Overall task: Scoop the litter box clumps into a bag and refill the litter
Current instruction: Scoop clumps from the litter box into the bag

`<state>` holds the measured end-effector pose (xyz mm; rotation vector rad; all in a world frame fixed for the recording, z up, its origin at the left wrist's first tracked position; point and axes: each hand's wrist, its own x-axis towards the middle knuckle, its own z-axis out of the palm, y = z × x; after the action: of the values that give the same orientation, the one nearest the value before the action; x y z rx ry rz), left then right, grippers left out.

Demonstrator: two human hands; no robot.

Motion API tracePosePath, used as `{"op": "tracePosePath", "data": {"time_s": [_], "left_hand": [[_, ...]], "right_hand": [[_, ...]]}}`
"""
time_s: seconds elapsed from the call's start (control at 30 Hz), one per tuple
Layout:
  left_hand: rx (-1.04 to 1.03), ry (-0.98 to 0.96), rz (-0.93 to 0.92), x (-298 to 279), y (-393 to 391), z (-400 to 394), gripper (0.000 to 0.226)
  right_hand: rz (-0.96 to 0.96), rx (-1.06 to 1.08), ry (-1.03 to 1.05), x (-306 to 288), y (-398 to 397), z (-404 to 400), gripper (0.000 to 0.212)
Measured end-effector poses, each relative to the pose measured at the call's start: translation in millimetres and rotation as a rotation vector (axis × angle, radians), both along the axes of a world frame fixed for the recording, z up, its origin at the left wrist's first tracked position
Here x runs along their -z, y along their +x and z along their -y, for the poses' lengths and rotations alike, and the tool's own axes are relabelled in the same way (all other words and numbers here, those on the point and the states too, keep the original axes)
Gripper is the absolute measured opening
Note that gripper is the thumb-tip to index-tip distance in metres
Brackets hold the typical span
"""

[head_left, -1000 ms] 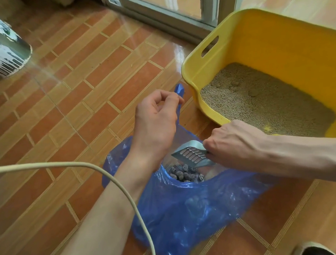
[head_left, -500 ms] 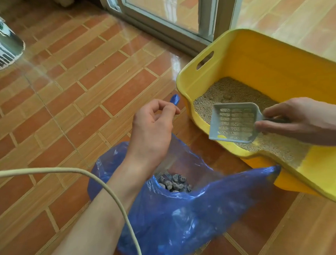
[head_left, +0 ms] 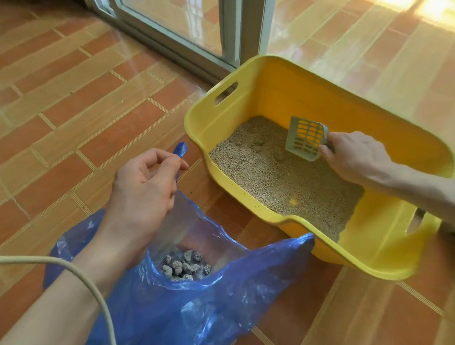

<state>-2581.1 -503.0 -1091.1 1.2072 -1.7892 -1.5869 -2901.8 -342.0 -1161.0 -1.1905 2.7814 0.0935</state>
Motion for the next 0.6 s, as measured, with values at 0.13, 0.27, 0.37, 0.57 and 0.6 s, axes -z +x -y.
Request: {"op": "tracePosePath", "data": {"time_s": [0.13,0.27,0.37,0.57,0.6], "left_hand": [[0.005,-0.001,0.002,0,-2,-2,0.021],[0.003,0.009,-0.002,0,-1,-1,0.021],[-0.003,0.02,-0.007,0,-2,0,0.021],[0.007,0.01,-0.002,-1,-4,-2,0.022],[0.008,0.009,-0.002,-1,-4,-3,0.022]], "right_hand": [[0.013,0.007,0.02,10,0,2,0.033],[0.06,0.01,0.02,15,2,3,0.034],[0.147,0.017,0.001,17,2,5,0.036],[0.393,0.019,-0.052,21,11,11,0.037],[0.442,0.026,-0.063,21,14,12,0.036]]}}
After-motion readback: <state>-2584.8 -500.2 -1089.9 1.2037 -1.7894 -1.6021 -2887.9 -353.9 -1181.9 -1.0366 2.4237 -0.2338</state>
